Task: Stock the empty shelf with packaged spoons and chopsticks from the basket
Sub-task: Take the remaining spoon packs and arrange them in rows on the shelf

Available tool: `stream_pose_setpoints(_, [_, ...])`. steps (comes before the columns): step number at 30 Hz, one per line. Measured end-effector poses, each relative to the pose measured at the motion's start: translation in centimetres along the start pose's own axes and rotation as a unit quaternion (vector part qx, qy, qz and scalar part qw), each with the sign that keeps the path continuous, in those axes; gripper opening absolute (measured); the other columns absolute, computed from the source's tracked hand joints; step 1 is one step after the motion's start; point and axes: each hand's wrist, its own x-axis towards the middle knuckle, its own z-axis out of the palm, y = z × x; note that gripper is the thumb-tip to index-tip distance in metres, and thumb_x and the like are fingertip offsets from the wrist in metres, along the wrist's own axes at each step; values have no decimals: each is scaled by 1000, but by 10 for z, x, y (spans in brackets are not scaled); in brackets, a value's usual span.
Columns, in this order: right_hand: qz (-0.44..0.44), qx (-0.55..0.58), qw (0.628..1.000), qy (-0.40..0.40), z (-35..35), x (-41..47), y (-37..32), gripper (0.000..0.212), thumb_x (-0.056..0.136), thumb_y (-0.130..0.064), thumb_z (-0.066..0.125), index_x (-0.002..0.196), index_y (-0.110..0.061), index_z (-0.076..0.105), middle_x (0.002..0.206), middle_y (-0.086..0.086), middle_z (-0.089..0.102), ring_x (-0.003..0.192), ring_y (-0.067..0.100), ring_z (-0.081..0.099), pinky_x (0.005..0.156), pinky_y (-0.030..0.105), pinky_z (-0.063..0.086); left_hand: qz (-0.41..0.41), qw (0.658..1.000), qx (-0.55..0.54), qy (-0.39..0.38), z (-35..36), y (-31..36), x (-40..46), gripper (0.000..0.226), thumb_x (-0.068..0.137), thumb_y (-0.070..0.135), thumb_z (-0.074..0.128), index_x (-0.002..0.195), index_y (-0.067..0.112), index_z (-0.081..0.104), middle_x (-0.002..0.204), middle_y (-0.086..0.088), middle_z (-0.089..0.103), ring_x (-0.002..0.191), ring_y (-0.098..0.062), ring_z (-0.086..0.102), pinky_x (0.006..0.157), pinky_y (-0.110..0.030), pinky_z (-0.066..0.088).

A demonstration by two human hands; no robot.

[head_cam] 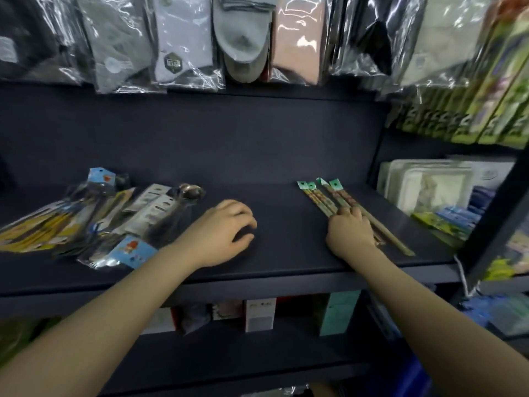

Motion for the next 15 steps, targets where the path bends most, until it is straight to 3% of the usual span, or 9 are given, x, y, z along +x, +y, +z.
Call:
stream_pose_setpoints(3, [4, 32, 999, 24, -5, 3, -20, 41, 94, -22, 38, 130, -4, 44, 142, 20, 34, 133, 38, 27, 107, 47, 28, -4, 1000, 4, 13, -13, -16, -21, 30, 86, 35, 51, 107, 17, 63, 115, 1, 59, 115, -19, 49, 101, -39, 40])
stream_pose_setpoints(5, [-44, 103, 993, 46, -7, 4, -50, 41, 95, -28, 41, 130, -8, 45, 140, 17, 38, 131, 37, 30, 106, 45, 30, -19, 999, 4, 34, -31, -35, -42, 44, 83, 44, 39, 106, 16, 64, 111, 0, 61, 110, -20, 53, 98, -34, 42])
stream_pose_setpoints(7, [-134, 208, 968, 39, -12, 0, -94, 38, 94, -28, 45, 128, -12, 50, 136, 14, 45, 128, 35, 37, 106, 42, 34, -67, 996, -3, 63, -52, -62, -67, 54, 79, 49, 32, 108, 15, 63, 111, -2, 63, 106, -21, 55, 93, -28, 39])
stream_pose_setpoints(10, [-296, 305, 905, 18, -32, -16, -173, 34, 94, -24, 48, 124, -10, 54, 130, 13, 52, 123, 29, 46, 104, 34, 36, -154, 985, 8, 83, -79, -108, -109, 59, 78, 51, 30, 111, 13, 60, 112, -7, 62, 105, -26, 56, 91, -36, 45])
stream_pose_setpoints(13, [-442, 296, 847, -10, -54, -31, -251, 38, 98, -22, 42, 132, -7, 48, 136, 14, 50, 127, 26, 43, 104, 26, 28, -213, 976, 39, 27, -92, -155, -149, 64, 76, 54, 27, 114, 13, 56, 113, -9, 59, 106, -30, 56, 91, -40, 47])
stream_pose_setpoints(15, [-497, 260, 827, -35, -61, -32, -297, 42, 100, -23, 35, 139, -8, 40, 145, 12, 42, 135, 24, 35, 109, 24, 21, -254, 964, 65, -43, -96, -185, -173, 74, 73, 60, 21, 120, 12, 52, 121, -11, 55, 115, -30, 51, 97, -38, 43])
